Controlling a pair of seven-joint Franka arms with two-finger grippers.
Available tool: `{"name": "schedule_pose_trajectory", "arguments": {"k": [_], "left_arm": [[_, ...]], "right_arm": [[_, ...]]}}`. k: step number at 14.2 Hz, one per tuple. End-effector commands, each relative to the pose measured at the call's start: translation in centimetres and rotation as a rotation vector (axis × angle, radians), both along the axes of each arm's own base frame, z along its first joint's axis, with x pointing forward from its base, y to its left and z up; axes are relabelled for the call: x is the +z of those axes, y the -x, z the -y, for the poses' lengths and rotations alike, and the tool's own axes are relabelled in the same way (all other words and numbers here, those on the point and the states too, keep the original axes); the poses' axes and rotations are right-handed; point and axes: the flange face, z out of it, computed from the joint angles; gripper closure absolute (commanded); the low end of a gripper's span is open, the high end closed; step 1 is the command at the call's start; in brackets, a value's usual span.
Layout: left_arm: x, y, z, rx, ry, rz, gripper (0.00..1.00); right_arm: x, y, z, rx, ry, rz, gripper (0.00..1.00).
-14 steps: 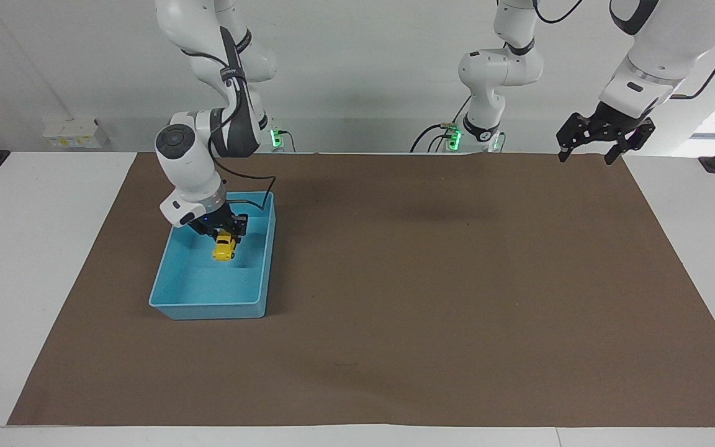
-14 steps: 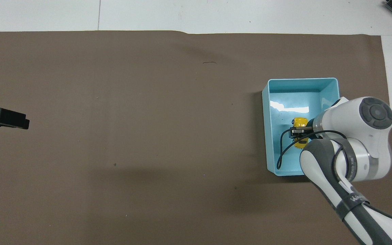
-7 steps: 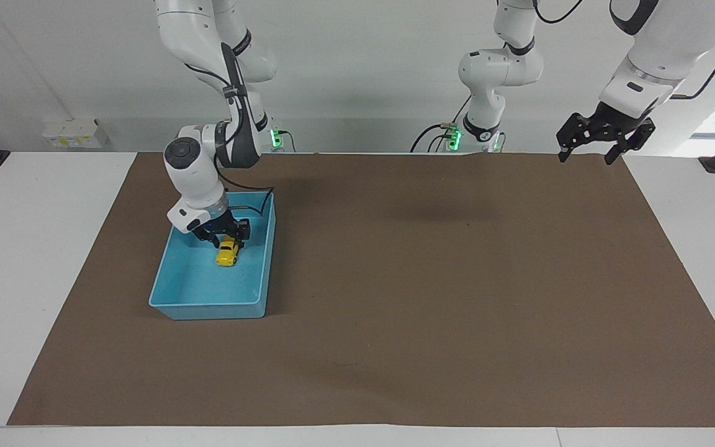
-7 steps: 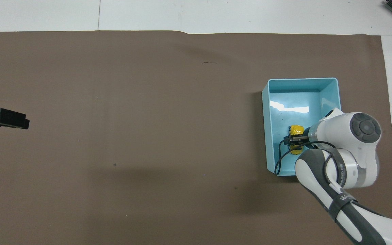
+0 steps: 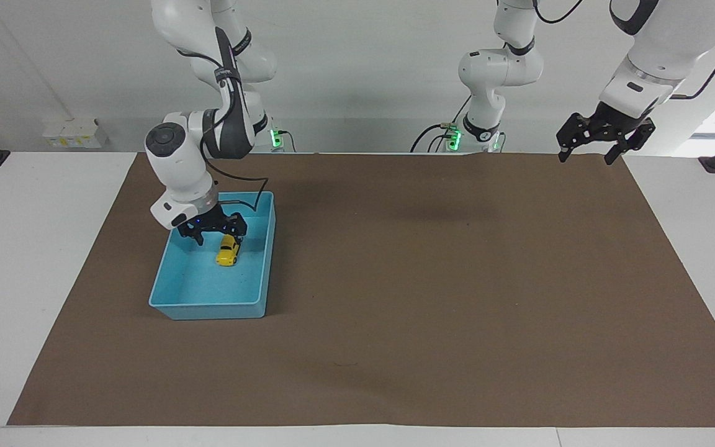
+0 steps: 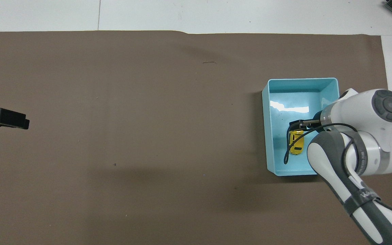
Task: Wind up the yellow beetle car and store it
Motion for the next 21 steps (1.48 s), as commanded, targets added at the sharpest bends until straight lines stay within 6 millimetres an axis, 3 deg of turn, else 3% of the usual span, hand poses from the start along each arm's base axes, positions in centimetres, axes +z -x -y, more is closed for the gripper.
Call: {"name": "schedule_pose_trajectory", "arguments": {"k": [1,6,10,15,17,21], "left_arm": [[0.2,0.5,-0.4,0.007,-0.016,-0.006,0.0],[0.2,0.5,-0.4,0.007,-0.016,-0.006,0.0],[0.2,0.5,-0.3,0.006,-0.016,-0.006,0.0],[0.2,0.5,-0.4,0.007,-0.016,-0.006,0.0],[0.2,0.5,-0.4,0.007,-0.016,-0.006,0.0],[0.2,0.5,-0.3,0.006,-0.016,-0.006,0.0]], "right_arm": [[3.3,-1.6,2.4,-0.035,0.009,0.014,0.0],[10.6,-2.9,6.0,-0.139,0.01,0.004,0.0],[18.1,-1.2,5.9,-0.205,0.013,-0.01,0.0],[24.3,-0.1,5.4,-0.282,-0.009,-0.05,0.0],[25.1,-0.1,5.2,-0.303,-0.02,-0.048,0.0],[24.8,0.2,5.4,-0.3,-0.019,-0.054,0.0]]}}
